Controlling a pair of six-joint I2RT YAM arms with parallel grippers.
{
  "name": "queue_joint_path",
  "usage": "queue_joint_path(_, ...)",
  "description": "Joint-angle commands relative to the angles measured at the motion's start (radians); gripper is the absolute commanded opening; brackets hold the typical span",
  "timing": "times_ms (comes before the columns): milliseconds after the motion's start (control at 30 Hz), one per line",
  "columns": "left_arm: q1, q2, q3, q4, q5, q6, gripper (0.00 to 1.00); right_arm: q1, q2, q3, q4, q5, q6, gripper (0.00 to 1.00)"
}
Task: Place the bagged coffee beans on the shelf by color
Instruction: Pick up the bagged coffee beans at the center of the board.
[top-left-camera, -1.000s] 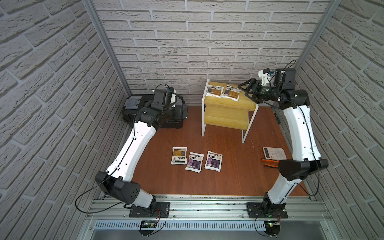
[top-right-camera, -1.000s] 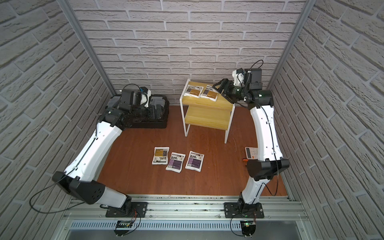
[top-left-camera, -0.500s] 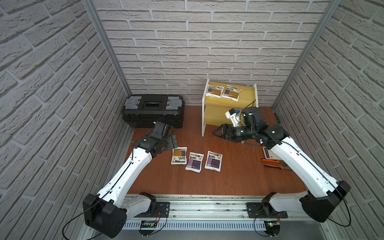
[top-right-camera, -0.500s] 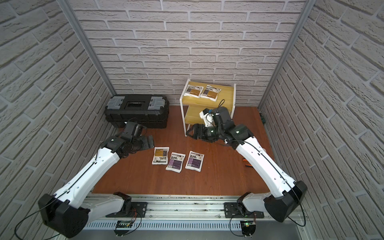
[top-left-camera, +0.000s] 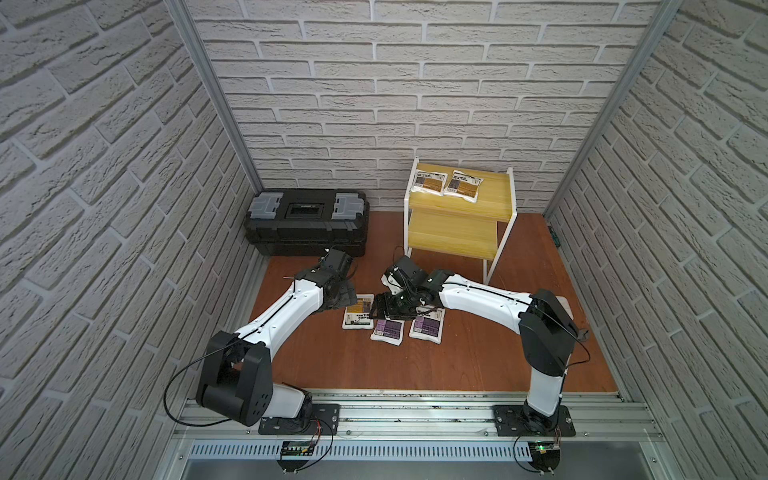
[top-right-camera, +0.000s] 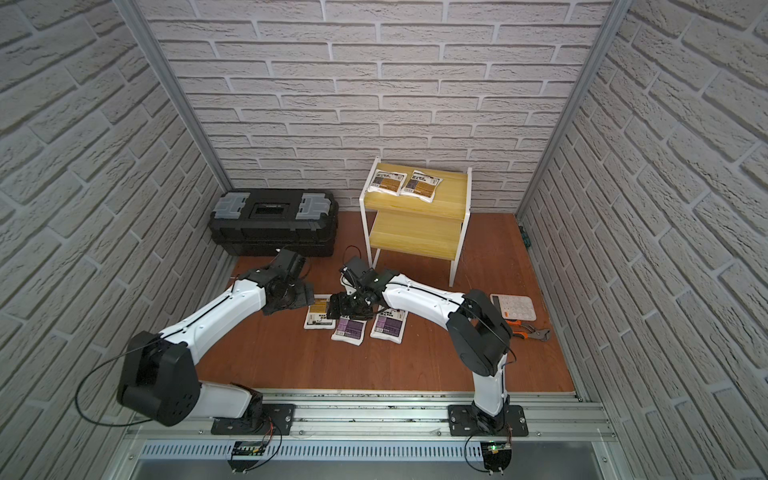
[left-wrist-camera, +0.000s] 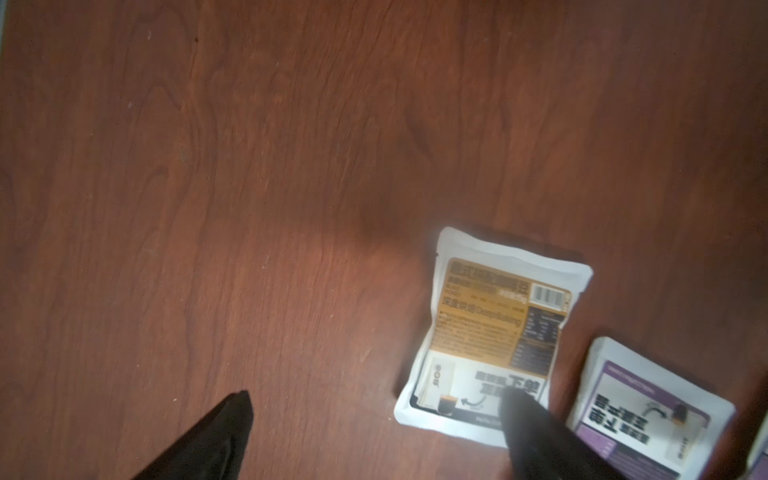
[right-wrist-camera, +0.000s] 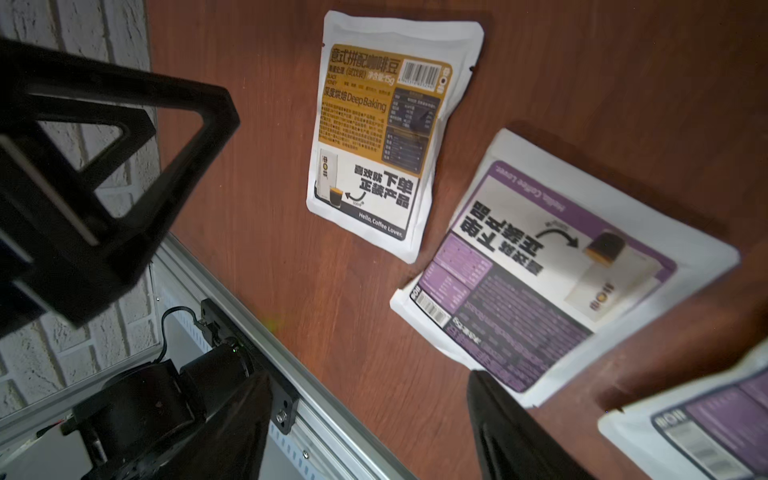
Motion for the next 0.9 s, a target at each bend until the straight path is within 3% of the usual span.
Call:
queue_joint_path(0,0.029,0.025,-0.02,0.062,0.009,0.017,0.99,0.011,0.017,0.047,0.062,0.007,0.016,0.78)
queue_joint_path(500,0.087,0.113,-0.087,0.176,0.088,0.056,0.99,0.021,0.118,0.056,0.089,-0.022,0.021,0.77)
queue_joint_path(867,0.134,0.014,-0.12,0.158,0.117,0.018,0.98,0.024,0.25,0.194,0.02,-0.029,-0.021,0.77)
